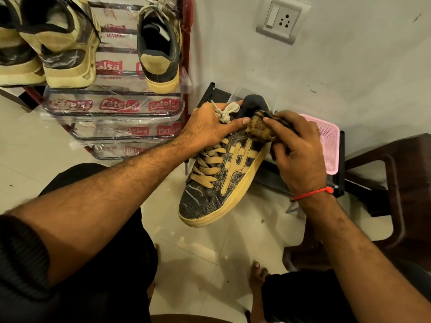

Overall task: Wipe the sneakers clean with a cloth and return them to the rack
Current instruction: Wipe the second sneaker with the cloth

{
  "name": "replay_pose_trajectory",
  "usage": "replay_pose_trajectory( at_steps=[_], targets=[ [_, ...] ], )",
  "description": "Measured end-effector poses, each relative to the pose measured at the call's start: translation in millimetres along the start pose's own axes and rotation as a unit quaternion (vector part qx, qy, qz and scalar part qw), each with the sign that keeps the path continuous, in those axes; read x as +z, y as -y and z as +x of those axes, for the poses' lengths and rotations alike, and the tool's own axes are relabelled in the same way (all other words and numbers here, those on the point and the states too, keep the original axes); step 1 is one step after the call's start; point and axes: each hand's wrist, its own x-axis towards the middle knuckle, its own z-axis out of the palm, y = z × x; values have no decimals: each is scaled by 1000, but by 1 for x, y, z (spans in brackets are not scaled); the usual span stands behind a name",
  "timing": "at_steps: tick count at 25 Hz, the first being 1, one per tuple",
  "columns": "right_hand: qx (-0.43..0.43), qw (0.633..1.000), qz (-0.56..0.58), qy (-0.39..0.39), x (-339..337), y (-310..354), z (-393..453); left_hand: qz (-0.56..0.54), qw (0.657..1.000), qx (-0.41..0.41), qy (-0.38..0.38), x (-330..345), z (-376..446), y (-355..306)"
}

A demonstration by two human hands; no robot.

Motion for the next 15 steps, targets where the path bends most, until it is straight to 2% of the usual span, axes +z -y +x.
replay_pose_trajectory(
  at_steps=[2, 5, 11, 13, 15],
  targets=[
    [1, 1000, 26, 6, 1, -2, -1, -8, 1000, 5, -5, 3, -1, 1],
    [-33, 994, 93, 55, 11, 17, -9, -12, 999, 4, -36, 2, 0, 3],
    [-172, 955, 151, 191, 14, 46, -21, -21, 999, -14, -39, -3, 0, 12],
    [-216, 953, 103, 185, 12, 39, -20, -33, 999, -15, -29, -3, 1, 11],
    [-209, 967, 58, 133, 10, 27, -17, -37, 999, 2, -9, 0, -1, 8]
  ],
)
